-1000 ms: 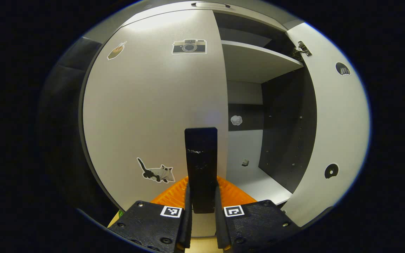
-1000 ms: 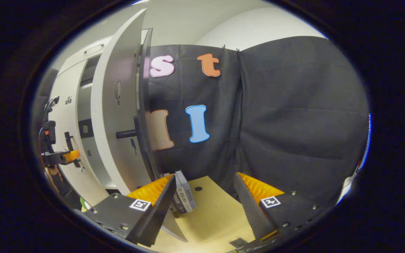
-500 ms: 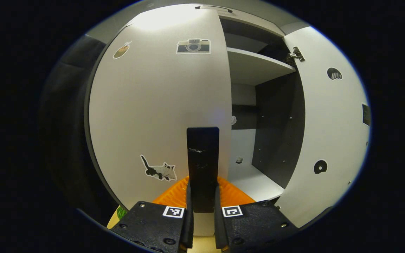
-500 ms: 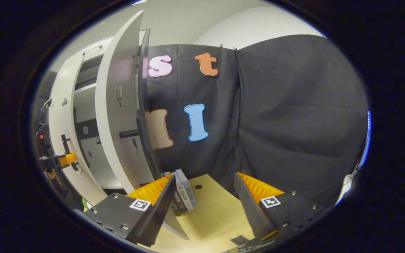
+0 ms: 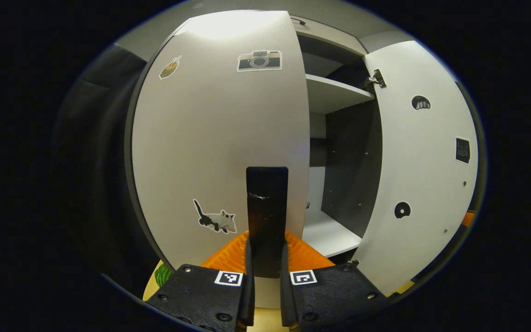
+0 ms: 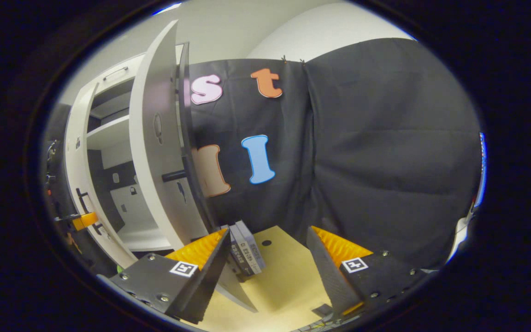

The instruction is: Open the right door of the double-door shoe cabinet with the right hand, and open the left door with the left hand.

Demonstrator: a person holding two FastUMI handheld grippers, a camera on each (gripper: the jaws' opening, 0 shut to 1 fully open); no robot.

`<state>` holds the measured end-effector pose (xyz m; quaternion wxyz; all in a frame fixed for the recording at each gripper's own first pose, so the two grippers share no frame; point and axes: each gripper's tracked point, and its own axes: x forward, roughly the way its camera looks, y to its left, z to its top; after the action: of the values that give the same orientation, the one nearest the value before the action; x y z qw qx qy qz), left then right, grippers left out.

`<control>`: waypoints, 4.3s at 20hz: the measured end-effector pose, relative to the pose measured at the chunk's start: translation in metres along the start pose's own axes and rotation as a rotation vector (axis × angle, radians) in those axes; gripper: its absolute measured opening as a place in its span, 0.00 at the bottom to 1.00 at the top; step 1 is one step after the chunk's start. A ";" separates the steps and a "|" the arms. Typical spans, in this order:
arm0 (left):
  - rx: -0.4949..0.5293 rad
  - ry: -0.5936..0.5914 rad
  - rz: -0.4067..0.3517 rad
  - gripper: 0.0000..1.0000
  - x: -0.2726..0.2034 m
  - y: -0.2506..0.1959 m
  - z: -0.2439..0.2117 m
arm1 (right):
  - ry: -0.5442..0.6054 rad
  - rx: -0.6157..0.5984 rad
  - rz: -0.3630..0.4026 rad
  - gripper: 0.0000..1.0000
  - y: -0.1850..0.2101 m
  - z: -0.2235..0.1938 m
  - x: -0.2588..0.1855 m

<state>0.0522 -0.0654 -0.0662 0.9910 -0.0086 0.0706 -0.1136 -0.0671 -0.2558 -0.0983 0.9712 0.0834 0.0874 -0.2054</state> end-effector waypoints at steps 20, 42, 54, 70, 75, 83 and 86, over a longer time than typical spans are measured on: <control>-0.043 0.034 0.008 0.23 -0.068 0.032 -0.008 | 0.005 -0.023 -0.024 0.98 -0.005 0.003 0.014; -0.061 0.034 0.084 0.18 -0.115 0.074 -0.011 | 0.017 -0.040 -0.036 0.98 0.002 0.002 0.035; -0.028 0.039 0.181 0.12 -0.132 0.102 -0.013 | 0.023 -0.012 -0.054 0.98 0.000 -0.003 0.038; 0.027 0.027 0.298 0.00 -0.159 0.171 -0.014 | 0.018 0.000 -0.054 0.98 0.000 -0.004 0.038; -0.005 0.015 0.273 0.00 -0.161 0.180 -0.015 | 0.020 -0.003 -0.056 0.98 0.000 -0.005 0.038; -0.050 -0.009 0.239 0.02 -0.162 0.190 -0.015 | 0.021 -0.003 -0.049 0.98 0.003 -0.006 0.039; -0.047 -0.009 0.255 0.10 -0.164 0.196 -0.017 | 0.021 -0.010 -0.043 0.98 0.004 -0.006 0.038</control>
<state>-0.0648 0.1626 -0.0671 0.9972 -0.0233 0.0693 0.0153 -0.0316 -0.2655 -0.1116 0.9660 0.0787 0.1003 -0.2249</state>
